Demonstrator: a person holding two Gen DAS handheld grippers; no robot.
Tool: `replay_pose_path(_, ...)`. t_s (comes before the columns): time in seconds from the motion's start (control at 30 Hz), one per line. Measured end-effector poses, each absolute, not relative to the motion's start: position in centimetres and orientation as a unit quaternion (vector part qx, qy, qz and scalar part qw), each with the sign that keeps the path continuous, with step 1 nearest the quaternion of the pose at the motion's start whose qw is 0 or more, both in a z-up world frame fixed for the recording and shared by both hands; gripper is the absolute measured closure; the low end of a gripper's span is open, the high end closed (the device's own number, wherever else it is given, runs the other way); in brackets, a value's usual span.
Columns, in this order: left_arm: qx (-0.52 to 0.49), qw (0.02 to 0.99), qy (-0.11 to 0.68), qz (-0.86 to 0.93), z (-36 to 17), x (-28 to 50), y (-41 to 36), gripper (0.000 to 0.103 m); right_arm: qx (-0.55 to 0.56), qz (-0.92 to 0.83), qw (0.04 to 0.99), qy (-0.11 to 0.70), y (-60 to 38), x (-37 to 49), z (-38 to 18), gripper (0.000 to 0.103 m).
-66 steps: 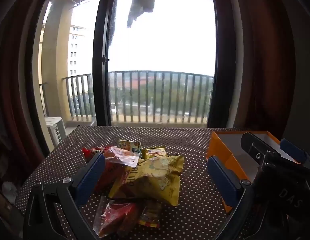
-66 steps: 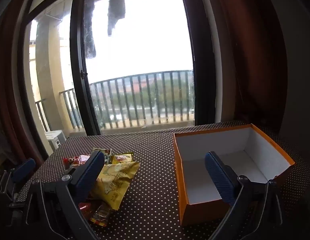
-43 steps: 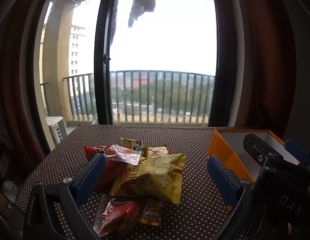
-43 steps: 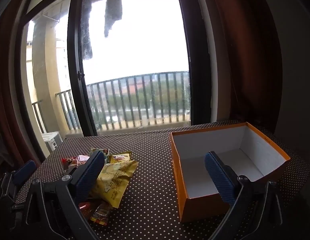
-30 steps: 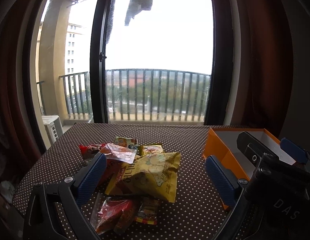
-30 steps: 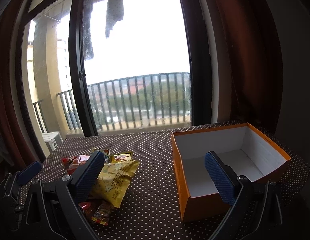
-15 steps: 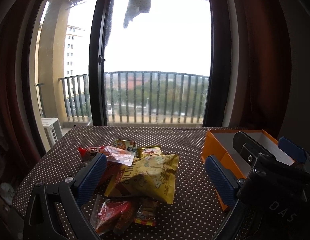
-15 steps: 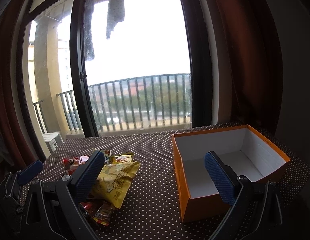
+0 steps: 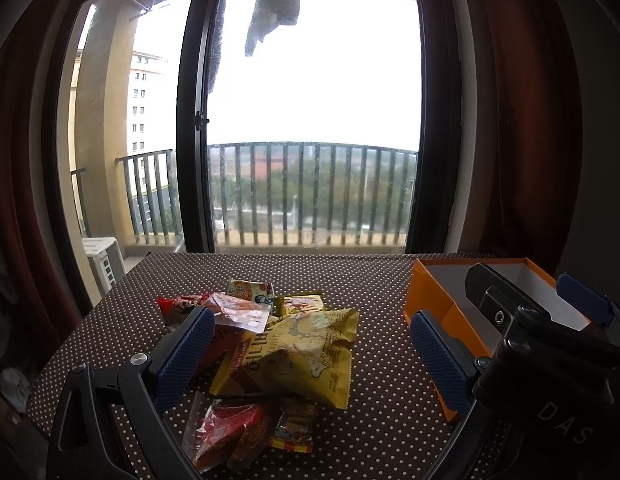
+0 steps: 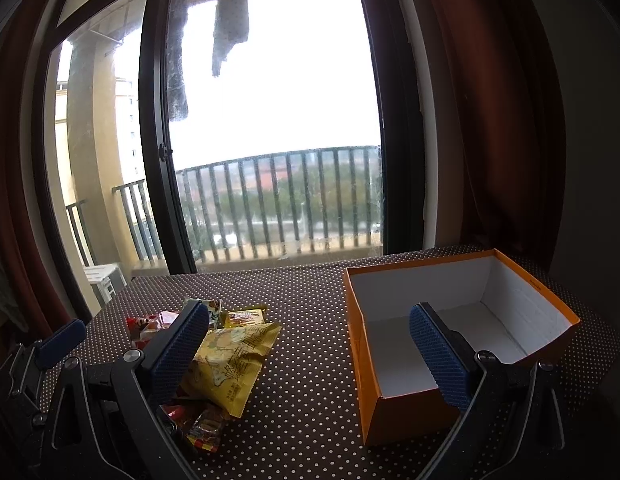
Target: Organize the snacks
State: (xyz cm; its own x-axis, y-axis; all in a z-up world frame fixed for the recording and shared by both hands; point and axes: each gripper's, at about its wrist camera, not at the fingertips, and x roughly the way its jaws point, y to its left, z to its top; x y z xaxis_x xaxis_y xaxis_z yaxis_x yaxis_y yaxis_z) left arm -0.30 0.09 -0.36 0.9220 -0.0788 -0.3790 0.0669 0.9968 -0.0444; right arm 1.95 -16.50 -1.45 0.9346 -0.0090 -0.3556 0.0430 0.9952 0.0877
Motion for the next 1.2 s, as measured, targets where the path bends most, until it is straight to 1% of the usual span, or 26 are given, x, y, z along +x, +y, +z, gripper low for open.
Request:
replay_pose_path(0.63,-0.004,0.980,0.201,-0.012,-0.8,0.2,1.0,0.005,0.050,0.001,0.978,0.201,-15.6,3.2,-2.3,0.002)
replay_pose_path(0.8,-0.015,0.978,0.207,-0.005,-1.1,0.6,2.0,0.006,0.047,0.012,0.977,0.207,-14.7,4.0,-2.4,0.002)
replay_pose_path(1.0,-0.016,0.973,0.230,0.005,-2.4,1.5,3.2,0.007,0.046,0.021,0.973,0.225,-13.5,5.1,-3.4,0.002)
replay_pose_path(1.2,-0.009,0.970,0.242,0.027,-4.8,1.4,3.9,0.007,0.056,0.048,0.966,0.249,-12.4,5.9,-5.7,0.002)
